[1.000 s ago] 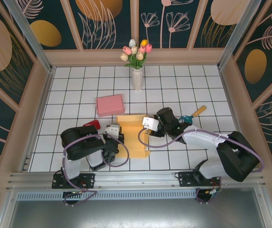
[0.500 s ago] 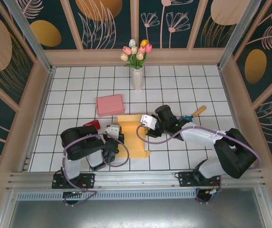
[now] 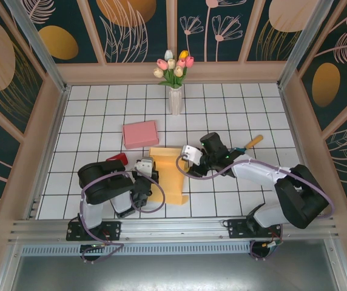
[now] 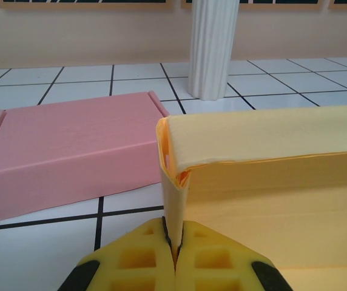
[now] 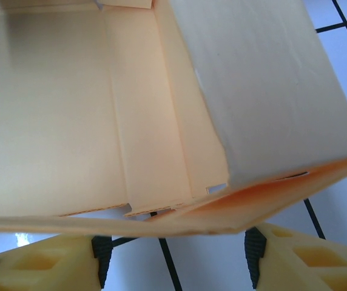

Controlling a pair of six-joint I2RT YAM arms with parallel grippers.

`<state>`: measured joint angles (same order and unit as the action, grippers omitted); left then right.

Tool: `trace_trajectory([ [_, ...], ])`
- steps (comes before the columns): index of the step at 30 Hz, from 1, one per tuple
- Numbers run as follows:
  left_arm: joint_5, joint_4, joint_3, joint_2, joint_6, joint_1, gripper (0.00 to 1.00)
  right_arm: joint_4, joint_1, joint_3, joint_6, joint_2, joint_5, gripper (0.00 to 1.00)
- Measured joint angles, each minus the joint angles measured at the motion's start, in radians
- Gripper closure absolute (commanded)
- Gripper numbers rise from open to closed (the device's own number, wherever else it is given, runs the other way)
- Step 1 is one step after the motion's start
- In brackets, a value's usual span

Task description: Fold the paper box

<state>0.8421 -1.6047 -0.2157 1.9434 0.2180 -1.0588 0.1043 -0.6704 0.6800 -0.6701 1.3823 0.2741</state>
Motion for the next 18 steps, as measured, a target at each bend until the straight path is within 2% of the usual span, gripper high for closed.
trace_trajectory([
  [11, -0.007, 0.000, -0.002, 0.000, 0.000, 0.000, 1.00, 0.029, 0.037, 0.000, -0.005, -0.055, 0.036, 0.36],
  [18, -0.022, 0.000, -0.002, 0.000, 0.000, 0.000, 1.00, 0.086, 0.043, 0.000, -0.031, -0.055, 0.114, 0.33],
])
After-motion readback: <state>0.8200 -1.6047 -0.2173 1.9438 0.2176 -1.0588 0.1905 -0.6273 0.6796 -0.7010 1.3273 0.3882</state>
